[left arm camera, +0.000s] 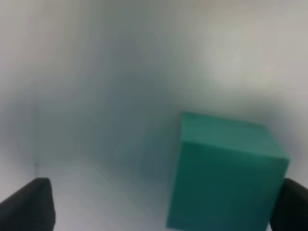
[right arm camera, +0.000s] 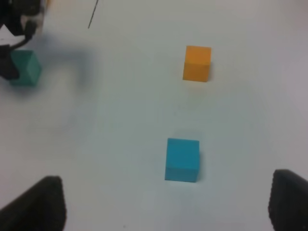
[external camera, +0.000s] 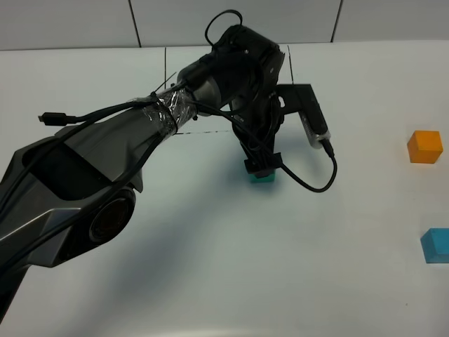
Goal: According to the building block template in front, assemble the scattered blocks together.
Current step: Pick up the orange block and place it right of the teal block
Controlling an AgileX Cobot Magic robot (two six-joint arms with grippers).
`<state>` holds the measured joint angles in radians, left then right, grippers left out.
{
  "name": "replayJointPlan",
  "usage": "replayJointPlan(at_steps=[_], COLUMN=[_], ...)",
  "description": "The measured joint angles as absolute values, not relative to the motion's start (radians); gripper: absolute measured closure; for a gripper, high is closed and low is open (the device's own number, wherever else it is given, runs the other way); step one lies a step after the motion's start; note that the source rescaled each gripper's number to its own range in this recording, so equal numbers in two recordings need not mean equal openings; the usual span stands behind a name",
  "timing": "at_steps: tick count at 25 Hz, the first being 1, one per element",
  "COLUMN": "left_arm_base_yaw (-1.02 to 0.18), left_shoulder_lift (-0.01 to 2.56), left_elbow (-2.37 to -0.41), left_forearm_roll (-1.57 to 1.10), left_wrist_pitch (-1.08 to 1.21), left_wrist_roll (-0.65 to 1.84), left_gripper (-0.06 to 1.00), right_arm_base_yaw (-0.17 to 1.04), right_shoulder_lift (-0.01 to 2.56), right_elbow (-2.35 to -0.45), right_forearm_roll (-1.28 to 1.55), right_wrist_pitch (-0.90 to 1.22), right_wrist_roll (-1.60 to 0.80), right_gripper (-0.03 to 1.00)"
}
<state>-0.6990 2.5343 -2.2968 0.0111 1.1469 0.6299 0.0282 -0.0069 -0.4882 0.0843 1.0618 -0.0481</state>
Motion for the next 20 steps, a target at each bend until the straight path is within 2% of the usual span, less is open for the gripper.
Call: replayJointPlan(at_steps=[3, 10, 20], left_arm_base_yaw=[-0.699, -0.689, -0.521], left_shoulder_lift=[2.522, 2.441, 2.334], left_elbow=[-2.363, -2.378, -2.379], left_forearm_roll=[0.000, -0.016, -0.095], left_wrist_pitch=[1.187, 1.187, 1.189], left_wrist_roll=[0.600, 0.499, 0.376], left_gripper=[-0.05, -0.05, -0.05], right_arm_base_yaw=[0.028, 0.028, 0.028], right_shoulder_lift=[-0.007, -0.007, -0.007], right_elbow=[-0.488, -0.488, -0.488], right_forearm_roll=[0.084, 0.084, 0.084], right_wrist_pitch=[1.062, 1.062, 1.062], right_wrist_roll=[-0.048, -0.048, -0.048], right_gripper=[0.24, 0.24, 0.24])
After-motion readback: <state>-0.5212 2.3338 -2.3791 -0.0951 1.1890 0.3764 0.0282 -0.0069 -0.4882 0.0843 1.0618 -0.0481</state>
